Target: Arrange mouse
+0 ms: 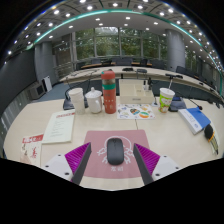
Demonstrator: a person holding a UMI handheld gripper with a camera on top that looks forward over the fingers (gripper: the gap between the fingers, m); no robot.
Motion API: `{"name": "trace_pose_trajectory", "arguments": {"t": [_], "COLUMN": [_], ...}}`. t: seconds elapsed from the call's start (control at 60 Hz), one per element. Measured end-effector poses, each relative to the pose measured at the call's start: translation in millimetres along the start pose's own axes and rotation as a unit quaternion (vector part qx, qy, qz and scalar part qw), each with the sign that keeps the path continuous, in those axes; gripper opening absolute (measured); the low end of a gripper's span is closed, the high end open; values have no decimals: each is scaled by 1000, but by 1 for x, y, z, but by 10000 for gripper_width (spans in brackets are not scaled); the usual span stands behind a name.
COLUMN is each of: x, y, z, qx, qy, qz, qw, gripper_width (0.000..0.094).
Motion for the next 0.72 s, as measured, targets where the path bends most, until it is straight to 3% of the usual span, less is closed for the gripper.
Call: {"name": "trace_pose_trajectory", "arguments": {"t": [0.167, 0.383, 0.717], "x": [-41, -84, -114], "y": [-2, 33, 66], "z": [-105, -218, -281], "qx": [26, 39, 45], "qy": [18, 41, 45], "qz": [-16, -35, -37], "qw": [999, 998, 997], "gripper_width": [858, 859, 859]}}
Point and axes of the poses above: the point between the fingertips, and its own axes, seen from behind it with the camera up: x to the right, y down, z forward, the way the camera looks, the point moved 8 cm from there along -z, backward, against the way the camera looks, and after that the axes turned 11 degrees about -y, right-handed, at the moved point
